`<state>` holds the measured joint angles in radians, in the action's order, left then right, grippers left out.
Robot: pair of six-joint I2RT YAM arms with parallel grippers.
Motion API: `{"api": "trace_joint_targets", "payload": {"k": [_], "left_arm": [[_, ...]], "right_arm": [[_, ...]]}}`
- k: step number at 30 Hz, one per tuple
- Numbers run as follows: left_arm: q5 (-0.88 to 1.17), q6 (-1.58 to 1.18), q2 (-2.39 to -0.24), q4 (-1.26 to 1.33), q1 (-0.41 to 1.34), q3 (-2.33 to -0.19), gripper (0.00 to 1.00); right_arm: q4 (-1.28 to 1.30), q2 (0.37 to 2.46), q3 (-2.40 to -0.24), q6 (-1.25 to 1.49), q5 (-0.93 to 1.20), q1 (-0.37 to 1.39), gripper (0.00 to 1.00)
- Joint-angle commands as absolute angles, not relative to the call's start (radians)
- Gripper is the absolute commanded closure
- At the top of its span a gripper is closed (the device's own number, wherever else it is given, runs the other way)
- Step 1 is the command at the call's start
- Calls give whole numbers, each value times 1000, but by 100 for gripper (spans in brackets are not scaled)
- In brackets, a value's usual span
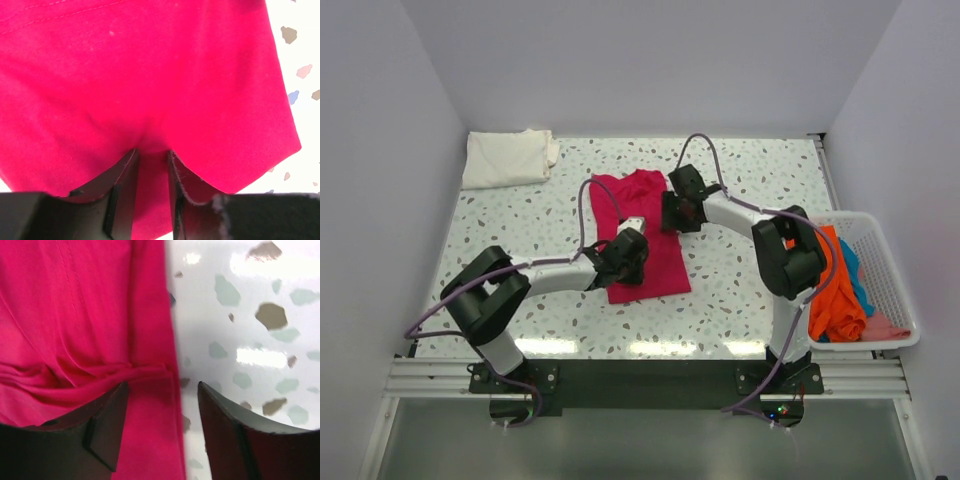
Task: Fold and stack the t-shirts
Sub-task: Fold the tshirt
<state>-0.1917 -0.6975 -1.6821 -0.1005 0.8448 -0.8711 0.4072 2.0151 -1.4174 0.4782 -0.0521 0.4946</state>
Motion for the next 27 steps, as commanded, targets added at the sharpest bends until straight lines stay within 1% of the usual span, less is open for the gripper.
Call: {"api": "trace_joint_targets", "payload": {"k": [1,4,6,7,8,10,11,14,17,22,27], "left_arm": [[-222,-698,-1606,-166,844,-847,64],[-221,-686,-1563,-181,842,-851,61],[-222,-680,-1510,-207,836,-859,54],[-230,-681,-1491,-221,833,-864,52],[-233,-699,-1452,-257,818,-864,48],[-224,-730,-1411,-294,792,-838,45],[-206,-765,-1375,-317,752,-821,45],[-111,-822,-1292,-318,700,-726,46],[-48,-880,-1229,-302,696,-654,47],[90,-956,-1190,-195,696,-539,46],[112,-1015,-1170,-126,698,-470,44]], "right_arm": [[439,1872,-1347,465,-83,485,37],[420,1766,-1277,485,-42,486,34],[411,1708,-1182,503,-11,489,34],[393,1644,-1143,524,-2,491,34],[385,1613,-1065,537,-2,491,34],[362,1524,-987,580,44,502,35],[353,1499,-909,595,61,505,36],[318,1410,-780,663,107,525,36],[269,1350,-692,730,126,529,36],[160,1348,-626,816,149,529,36],[74,1394,-594,873,172,529,41]]}}
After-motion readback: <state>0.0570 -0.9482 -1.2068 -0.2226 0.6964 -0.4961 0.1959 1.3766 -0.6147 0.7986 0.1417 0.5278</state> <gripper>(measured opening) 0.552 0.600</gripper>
